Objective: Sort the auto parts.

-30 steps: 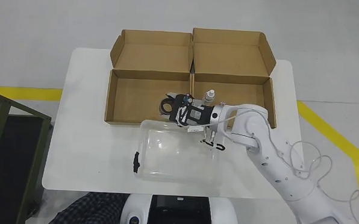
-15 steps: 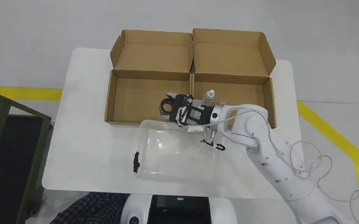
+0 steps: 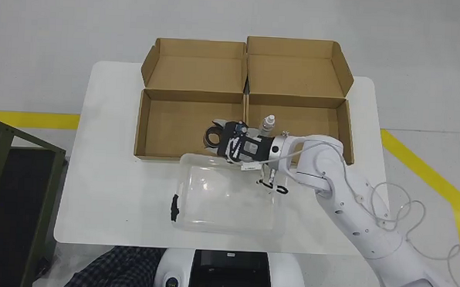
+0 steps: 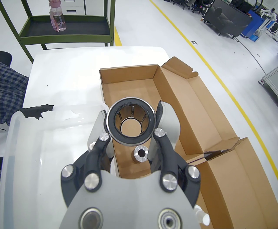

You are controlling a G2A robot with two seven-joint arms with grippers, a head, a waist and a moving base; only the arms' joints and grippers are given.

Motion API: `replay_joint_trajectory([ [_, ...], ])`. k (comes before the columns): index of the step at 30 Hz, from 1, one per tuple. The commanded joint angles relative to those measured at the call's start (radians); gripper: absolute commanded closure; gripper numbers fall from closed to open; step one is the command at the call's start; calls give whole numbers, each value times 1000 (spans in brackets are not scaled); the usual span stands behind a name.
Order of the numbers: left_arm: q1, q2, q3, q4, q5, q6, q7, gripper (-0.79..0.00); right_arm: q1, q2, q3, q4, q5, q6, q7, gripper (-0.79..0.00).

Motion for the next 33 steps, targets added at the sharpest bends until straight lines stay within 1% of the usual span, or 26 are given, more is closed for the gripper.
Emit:
replay_joint_trajectory([
  [1,0,0,0,0,0,0,0,-785,0,0,6,-1,2,-2,-9,0],
  [6,0,0,0,0,0,0,0,-785,0,-2,19,-1,9,8,-30,0],
  [16,0,0,0,0,0,0,0,-785,0,-2,19,-1,9,8,-30,0],
  [21,0,0,0,0,0,0,0,-785,-15,-4,38,16,38,50,-45,0],
  [26,0,0,0,0,0,0,0,-785,10,-12,36,53,69,65,-26,0],
  [33,0,0,0,0,0,0,0,-785,62,-30,4,127,94,83,0,0],
])
